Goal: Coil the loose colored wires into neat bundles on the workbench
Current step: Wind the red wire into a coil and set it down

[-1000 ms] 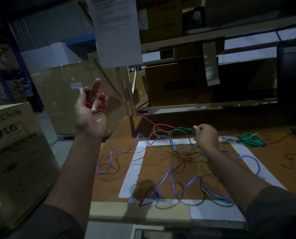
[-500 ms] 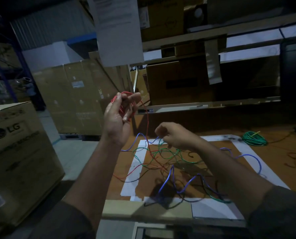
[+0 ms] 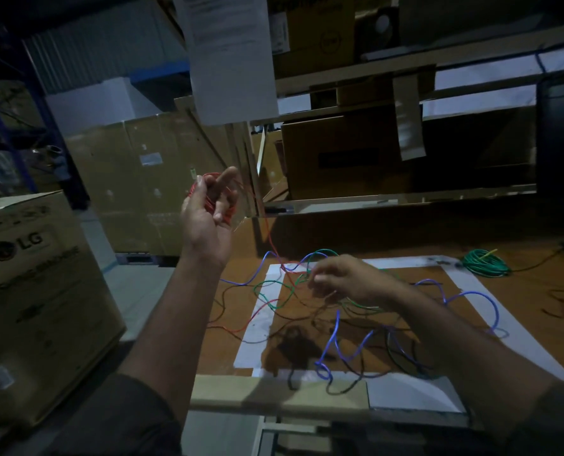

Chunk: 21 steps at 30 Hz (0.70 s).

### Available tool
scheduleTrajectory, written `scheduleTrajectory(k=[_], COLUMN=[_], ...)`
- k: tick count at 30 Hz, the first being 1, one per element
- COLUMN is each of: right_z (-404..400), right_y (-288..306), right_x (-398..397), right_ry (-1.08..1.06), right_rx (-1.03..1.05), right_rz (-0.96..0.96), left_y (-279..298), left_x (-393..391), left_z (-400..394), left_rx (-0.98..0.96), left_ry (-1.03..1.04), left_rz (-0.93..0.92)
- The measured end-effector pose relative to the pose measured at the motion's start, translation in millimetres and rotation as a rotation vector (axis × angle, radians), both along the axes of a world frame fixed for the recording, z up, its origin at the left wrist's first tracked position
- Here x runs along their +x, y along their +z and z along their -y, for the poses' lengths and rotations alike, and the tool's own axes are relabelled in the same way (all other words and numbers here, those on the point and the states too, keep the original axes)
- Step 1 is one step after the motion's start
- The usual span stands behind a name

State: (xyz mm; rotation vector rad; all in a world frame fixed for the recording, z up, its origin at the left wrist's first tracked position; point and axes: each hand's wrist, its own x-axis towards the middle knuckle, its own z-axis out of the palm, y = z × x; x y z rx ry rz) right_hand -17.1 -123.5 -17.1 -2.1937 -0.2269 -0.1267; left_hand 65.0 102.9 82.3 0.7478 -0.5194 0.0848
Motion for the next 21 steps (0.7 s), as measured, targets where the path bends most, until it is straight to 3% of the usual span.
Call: scheduleTrajectory(k=[2, 4, 7, 9, 11, 16, 21], right_z=[0.0, -0.4, -0.4, -1.3, -2.8, -9.5, -11.9], right_y=[4.0, 10.2, 23.2, 32.5, 43.1, 55.3, 55.6], right_x=[6.3, 7.8, 2.9, 2.5, 2.3, 11.3, 16.4], right_ry=[-0.192, -0.374, -0.653, -0.748, -0.721, -0.401, -0.267], right_rx=[0.053, -0.031, -0.328, -0.480, -0.352, 0.435, 0.783], right_rz=[0.189, 0.450, 0.853, 0.945, 0.894, 0.340, 0.201], left_y=[-3.3, -8.4, -16.3, -21.7, -27.7, -38.2, -44.7], left_x=[-3.0, -4.8, -5.9, -6.6, -6.1, -13.9, -39.9], left_z=[2.1, 4.8, 9.6, 11.6, 13.2, 25.0, 34.1], left_rx=[0.031, 0.077, 0.138, 0.165, 0.199, 0.386, 0.561], left_ry=[0.012, 0.030, 0.069, 0.082, 0.087, 0.134, 0.056], left_rz=[0.010, 0.021, 0.031, 0.012, -0.012, -0.043, 0.044])
